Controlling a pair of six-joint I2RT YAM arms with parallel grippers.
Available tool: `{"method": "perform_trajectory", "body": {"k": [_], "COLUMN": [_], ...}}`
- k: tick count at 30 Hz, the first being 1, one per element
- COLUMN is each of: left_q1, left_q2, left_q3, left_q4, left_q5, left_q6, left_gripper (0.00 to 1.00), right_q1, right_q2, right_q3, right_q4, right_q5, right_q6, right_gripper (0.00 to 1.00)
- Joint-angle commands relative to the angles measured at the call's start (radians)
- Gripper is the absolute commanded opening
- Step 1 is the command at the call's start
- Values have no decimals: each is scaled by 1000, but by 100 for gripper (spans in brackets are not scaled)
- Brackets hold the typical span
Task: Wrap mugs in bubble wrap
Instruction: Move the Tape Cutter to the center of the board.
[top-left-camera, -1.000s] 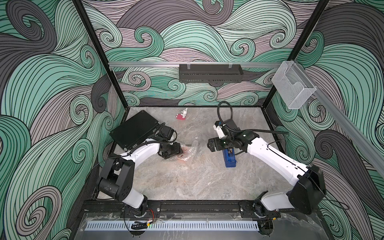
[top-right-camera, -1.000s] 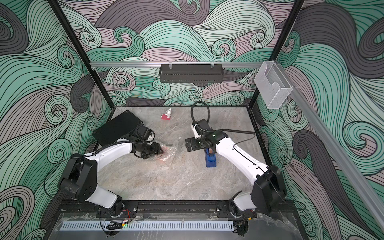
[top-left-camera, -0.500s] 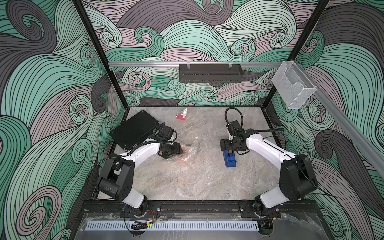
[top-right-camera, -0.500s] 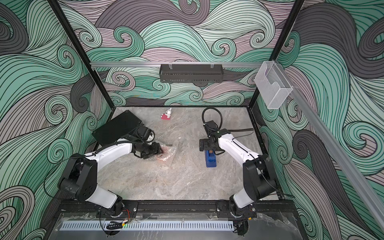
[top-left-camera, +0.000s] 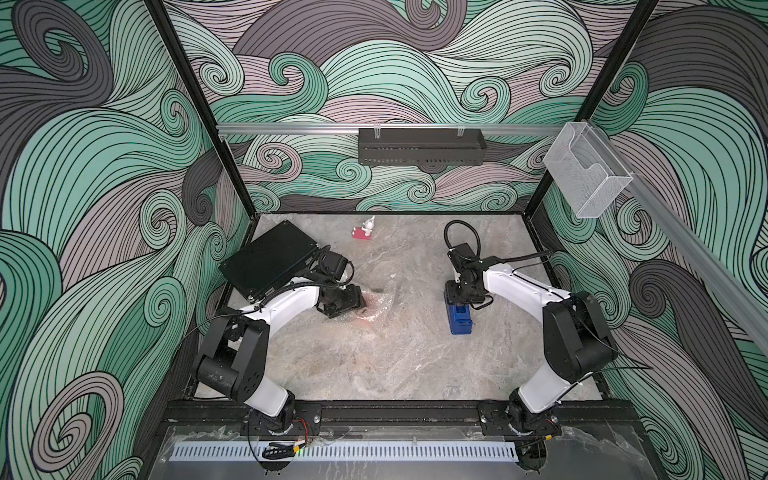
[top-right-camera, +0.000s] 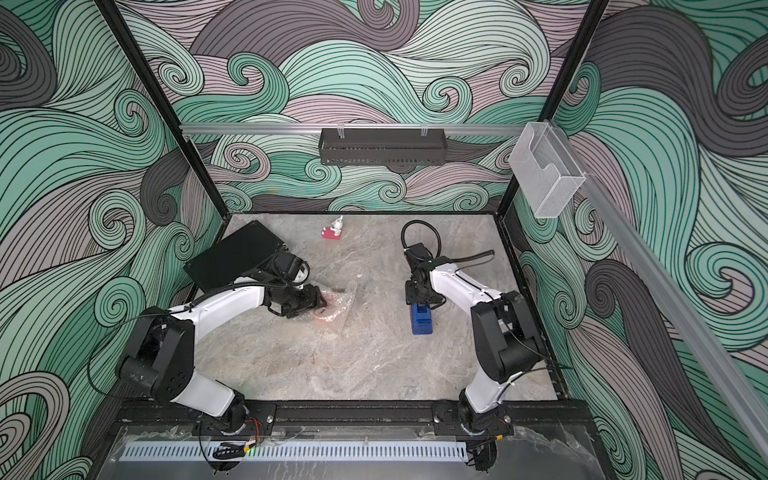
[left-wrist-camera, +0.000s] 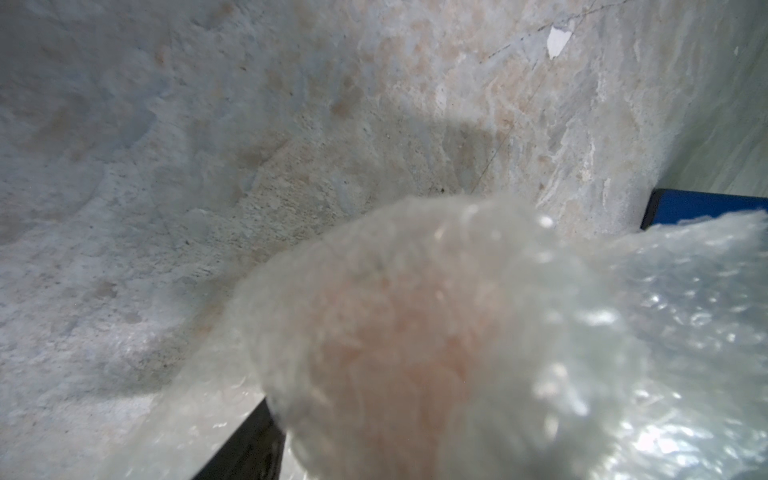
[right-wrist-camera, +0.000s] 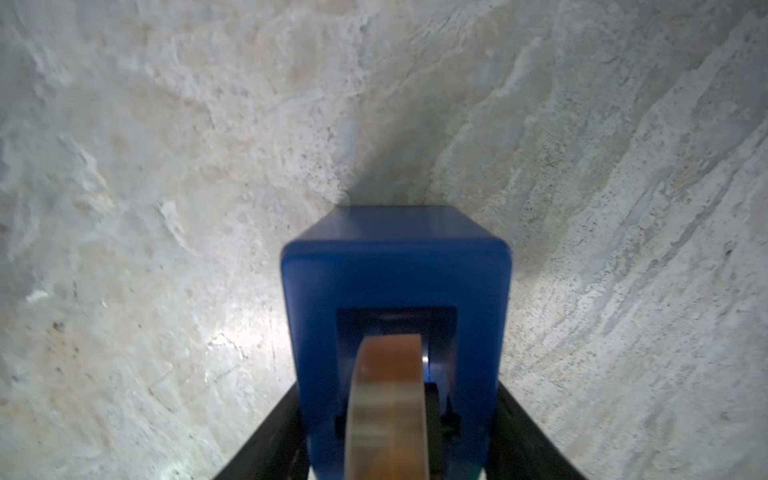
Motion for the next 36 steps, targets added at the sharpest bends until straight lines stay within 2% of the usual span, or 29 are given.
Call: {"method": "perform_trajectory", "body": {"k": [1, 5, 12, 16, 18, 20, 24, 29, 36], "left_q1": [5, 5, 5, 5, 4, 4, 4, 3, 3], "left_q2": [5, 5, 3, 2, 2, -1, -1, -2, -4], "left_q3": [-8, -6, -5, -1, 2, 1, 0, -5, -8], "left_q4": [-4, -4, -8, -14, -16, -18, -16, -15, -15], "left_q5": [9, 9, 3, 0, 1, 1, 4, 4, 6], "left_q6": [11, 8, 9, 7, 7, 6, 4, 4, 4], "left_gripper": [69, 69, 69, 69, 69, 69, 69, 69, 69], "right_q1": [-8, 0, 14, 14, 12, 8, -17, -93, -165], "right_q2": [37, 83, 245, 256, 213, 154, 62, -38, -9], "right_q3": [36, 103, 314, 368, 346, 301, 215, 84, 35], "right_q4": [24, 30, -20, -40, -33, -12, 20, 118, 197], "right_q5": [-28, -48, -52, -74, -73, -67, -122, -280, -508], "right_q6": [7, 22, 3, -14, -19, -18, -28, -43, -19], "right_gripper": [48, 48, 52, 67, 75, 78, 78, 73, 64]}}
